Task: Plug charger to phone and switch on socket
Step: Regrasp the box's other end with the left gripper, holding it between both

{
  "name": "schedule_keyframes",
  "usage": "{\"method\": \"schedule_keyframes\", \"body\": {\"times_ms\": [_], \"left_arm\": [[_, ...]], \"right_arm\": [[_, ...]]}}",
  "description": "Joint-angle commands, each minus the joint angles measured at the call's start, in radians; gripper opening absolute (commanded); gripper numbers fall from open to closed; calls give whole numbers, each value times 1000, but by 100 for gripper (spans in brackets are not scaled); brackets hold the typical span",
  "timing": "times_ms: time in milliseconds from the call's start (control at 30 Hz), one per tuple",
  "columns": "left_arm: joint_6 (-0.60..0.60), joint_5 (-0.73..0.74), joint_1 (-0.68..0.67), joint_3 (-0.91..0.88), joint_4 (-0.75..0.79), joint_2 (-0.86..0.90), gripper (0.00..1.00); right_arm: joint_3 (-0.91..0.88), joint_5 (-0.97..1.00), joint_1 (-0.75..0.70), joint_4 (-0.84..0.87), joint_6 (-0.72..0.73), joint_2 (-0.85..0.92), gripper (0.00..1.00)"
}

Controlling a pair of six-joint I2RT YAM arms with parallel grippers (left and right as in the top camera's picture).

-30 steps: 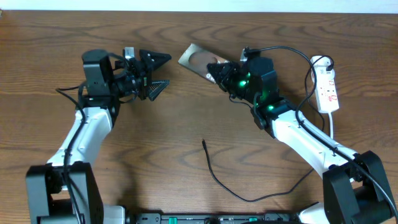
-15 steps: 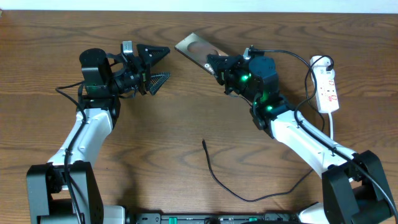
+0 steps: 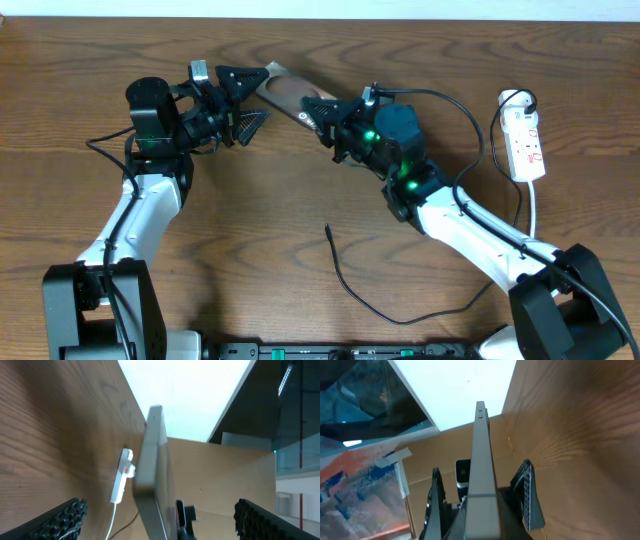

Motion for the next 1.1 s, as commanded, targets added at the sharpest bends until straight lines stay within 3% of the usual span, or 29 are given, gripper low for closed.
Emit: {"method": "schedule_keyframes", "body": {"times_ms": [0,467,600,833,900,1000,1067], "left_arm": [[-5,-42,2,-5,9,-2,96],[-66,-105,2,-5,8,-2,95],[-84,-117,2,-5,8,-2,85],[-133,-134,2,-5,9,-2,84],[-133,-134,2,-5,9,-2,74],[-133,-135,-8,-5,9,-2,47],[-133,-138,-15,-5,9,-2,43]], "right_arm": [[16,14,27,36,23,-2,1],[16,14,81,39,30,-2,1],[16,14,88,39,30,-2,1],[16,25,99,39,30,-2,1],[16,29,103,39,30,-2,1],[16,50,114,38,29,-2,1],[16,60,120,38,29,-2,1]]}}
